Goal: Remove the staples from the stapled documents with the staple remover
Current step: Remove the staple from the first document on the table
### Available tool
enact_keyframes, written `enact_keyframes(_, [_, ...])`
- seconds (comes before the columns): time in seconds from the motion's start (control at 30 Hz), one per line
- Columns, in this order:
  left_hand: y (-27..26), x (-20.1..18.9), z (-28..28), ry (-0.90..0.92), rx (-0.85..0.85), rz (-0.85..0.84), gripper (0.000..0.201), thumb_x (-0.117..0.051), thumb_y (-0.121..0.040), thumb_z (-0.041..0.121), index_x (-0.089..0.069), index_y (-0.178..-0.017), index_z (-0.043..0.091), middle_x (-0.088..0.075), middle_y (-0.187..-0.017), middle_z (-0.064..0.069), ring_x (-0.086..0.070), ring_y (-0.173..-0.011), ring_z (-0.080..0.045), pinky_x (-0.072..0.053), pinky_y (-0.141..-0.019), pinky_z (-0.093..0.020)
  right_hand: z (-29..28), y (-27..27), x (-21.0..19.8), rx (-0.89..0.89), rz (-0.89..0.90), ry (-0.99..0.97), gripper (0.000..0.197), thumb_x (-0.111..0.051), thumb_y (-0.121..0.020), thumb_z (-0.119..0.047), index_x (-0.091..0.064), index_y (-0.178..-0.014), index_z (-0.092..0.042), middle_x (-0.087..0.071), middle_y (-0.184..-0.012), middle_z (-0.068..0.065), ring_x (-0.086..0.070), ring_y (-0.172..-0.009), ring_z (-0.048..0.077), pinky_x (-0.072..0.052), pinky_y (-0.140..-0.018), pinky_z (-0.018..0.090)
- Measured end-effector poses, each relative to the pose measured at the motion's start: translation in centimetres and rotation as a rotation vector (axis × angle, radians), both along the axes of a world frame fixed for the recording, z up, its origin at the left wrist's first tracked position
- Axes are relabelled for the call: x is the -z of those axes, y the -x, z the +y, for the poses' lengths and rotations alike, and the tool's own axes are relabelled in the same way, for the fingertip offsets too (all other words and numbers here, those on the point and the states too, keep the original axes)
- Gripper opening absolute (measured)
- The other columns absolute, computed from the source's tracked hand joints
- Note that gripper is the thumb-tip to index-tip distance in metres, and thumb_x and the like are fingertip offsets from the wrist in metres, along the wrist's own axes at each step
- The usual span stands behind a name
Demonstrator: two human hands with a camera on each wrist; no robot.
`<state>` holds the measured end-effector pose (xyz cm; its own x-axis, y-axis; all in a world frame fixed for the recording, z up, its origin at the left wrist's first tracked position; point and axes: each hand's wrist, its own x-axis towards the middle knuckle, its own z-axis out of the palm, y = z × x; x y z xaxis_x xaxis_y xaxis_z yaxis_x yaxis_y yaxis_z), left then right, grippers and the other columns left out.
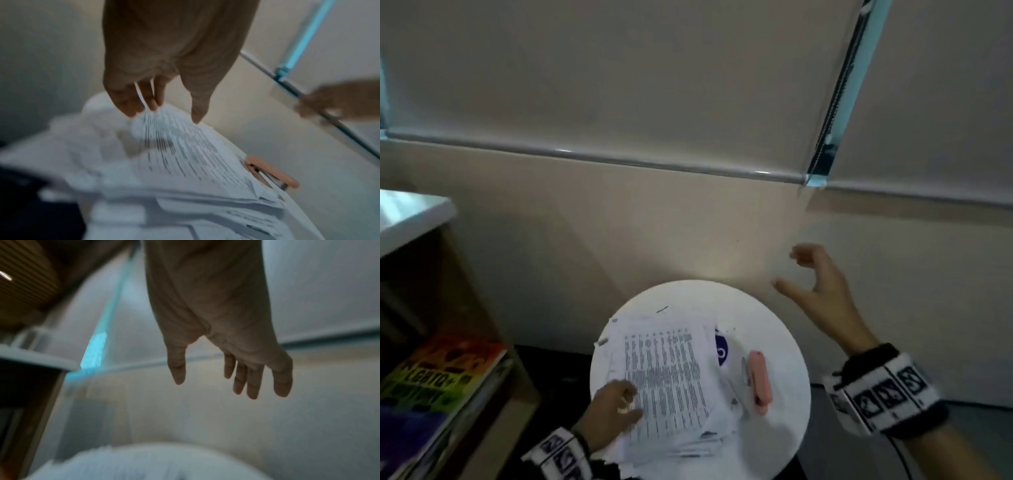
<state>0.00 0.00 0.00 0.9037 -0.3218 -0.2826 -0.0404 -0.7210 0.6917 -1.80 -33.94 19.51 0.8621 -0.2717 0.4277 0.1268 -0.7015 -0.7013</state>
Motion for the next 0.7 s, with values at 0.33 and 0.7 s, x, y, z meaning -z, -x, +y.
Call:
enact_keyframes(0.33, [1.5, 3.8, -6.0, -0.362, -0.630, -0.049, 0.090, -0.076, -0.064, 0.057, -0.037, -0.127, 0.005, -0.034, -0.132, -0.014, -0.037, -0.124, -0.030, -0.034, -0.104, -0.041, 3.8, 0.1, 21.2, 0.319, 0.826, -0.050, 0.060, -0.057, -0.093, -0.037, -0.038, -0.130, 0.006, -0.041, -0.135, 0.024, -0.042, -0.126, 0.038, -0.036, -0.100, 0.045])
enact_keyframes(0.7, [0.5, 2.7, -6.9, -0.422, -0.645, -0.071, 0.090, -0.087, -0.054, 0.043, -0.033, -0.119, 0.012, -0.032, -0.126, -0.007, -0.036, -0.118, -0.026, -0.038, -0.096, -0.039, 3.9, 0.5, 24.5, 0.398, 0.782, 0.113, 0.053, -0.050, -0.097, -0.031, -0.038, -0.128, 0.009, -0.036, -0.134, 0.023, -0.036, -0.122, 0.036, -0.040, -0.094, 0.045])
